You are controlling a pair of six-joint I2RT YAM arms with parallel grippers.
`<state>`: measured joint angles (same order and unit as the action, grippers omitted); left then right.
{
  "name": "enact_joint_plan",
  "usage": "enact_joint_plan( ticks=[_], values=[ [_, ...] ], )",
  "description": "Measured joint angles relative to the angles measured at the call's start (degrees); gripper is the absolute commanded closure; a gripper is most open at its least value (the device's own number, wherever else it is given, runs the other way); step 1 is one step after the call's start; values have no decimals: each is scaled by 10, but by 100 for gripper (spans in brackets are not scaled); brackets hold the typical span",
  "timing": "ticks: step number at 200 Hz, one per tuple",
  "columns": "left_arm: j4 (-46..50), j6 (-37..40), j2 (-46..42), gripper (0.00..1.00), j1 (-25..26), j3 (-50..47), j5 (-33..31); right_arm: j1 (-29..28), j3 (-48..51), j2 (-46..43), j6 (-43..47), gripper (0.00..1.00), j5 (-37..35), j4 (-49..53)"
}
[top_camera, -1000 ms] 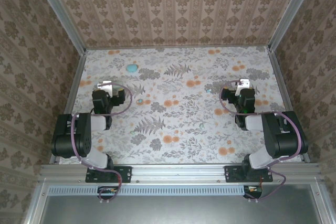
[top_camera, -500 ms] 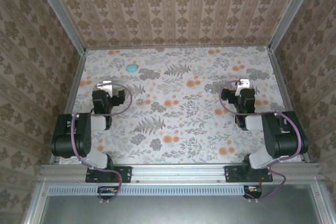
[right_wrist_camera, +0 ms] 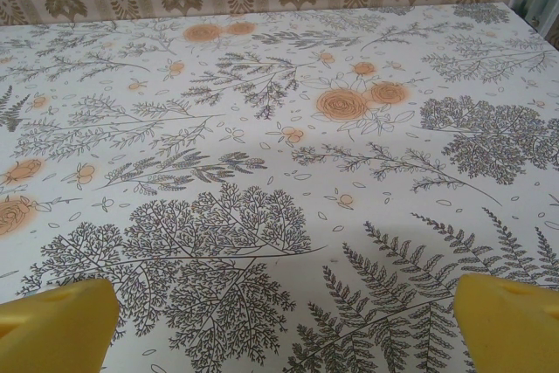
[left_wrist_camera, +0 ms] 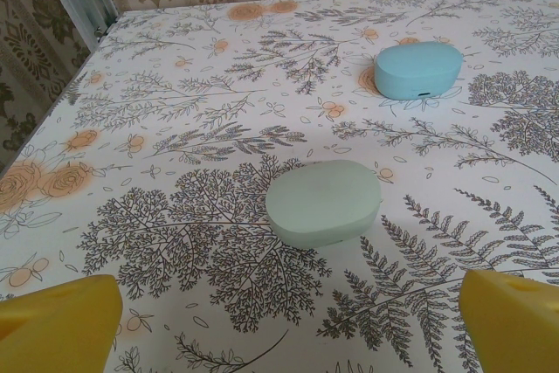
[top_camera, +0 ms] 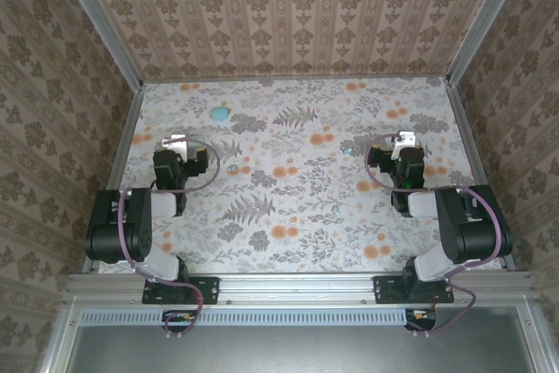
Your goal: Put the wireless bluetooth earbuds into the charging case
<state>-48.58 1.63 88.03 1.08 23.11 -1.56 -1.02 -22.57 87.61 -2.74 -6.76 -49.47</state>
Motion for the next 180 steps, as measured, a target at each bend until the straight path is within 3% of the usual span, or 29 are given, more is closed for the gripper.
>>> enact_joint_plan(
  ticks=[57,91,139,180],
  values=[
    [7,0,-3,0,0,0,0,0,0,0,0,0,0,0],
    [144,-8,-65,0,0,42,-25,0,-5,-3,5,0,13,21],
    [385,-108,-91,4,5,255,-45,-4,-91,-85,-8,0,26,207],
    [608,-225,55,12,60,504,-75,-4,-162,-139,-56,0,29,335]
  ],
)
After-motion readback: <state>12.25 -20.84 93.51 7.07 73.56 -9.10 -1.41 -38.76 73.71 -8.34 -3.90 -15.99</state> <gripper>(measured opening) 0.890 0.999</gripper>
